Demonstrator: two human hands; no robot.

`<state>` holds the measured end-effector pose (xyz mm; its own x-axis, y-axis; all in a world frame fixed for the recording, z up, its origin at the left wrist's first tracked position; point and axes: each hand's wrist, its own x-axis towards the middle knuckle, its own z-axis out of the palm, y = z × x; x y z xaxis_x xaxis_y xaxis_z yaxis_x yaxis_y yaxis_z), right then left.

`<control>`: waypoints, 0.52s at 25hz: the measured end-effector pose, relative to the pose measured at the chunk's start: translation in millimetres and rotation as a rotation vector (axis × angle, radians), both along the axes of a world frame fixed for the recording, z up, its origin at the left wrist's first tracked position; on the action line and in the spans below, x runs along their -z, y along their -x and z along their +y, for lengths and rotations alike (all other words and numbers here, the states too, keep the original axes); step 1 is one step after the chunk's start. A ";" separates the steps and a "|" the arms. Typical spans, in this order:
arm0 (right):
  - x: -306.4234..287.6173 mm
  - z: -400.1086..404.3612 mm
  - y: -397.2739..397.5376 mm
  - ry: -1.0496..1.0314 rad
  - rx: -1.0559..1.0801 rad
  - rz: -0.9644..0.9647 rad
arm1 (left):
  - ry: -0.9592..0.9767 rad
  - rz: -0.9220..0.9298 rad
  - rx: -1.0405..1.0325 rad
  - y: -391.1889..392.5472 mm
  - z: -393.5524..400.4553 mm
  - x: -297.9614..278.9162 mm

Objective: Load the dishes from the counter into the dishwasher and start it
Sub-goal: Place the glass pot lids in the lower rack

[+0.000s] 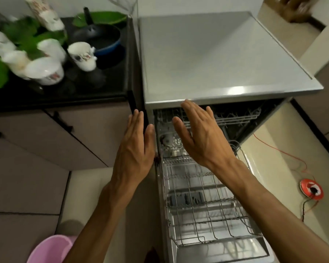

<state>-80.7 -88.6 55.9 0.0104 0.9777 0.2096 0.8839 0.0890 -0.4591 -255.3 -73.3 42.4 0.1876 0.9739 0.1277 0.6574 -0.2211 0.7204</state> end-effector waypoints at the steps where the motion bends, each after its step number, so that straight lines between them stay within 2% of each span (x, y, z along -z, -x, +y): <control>1: -13.1 3.0 9.0 -0.012 -0.012 0.002 | -0.012 0.000 -0.011 9.1 2.7 -13.7; 7: -89.8 10.0 66.8 -0.059 -0.080 0.008 | -0.043 -0.014 -0.035 60.4 6.9 -97.3; 13: -145.8 4.7 107.0 -0.115 -0.131 0.038 | -0.103 -0.054 -0.064 92.6 -5.3 -154.3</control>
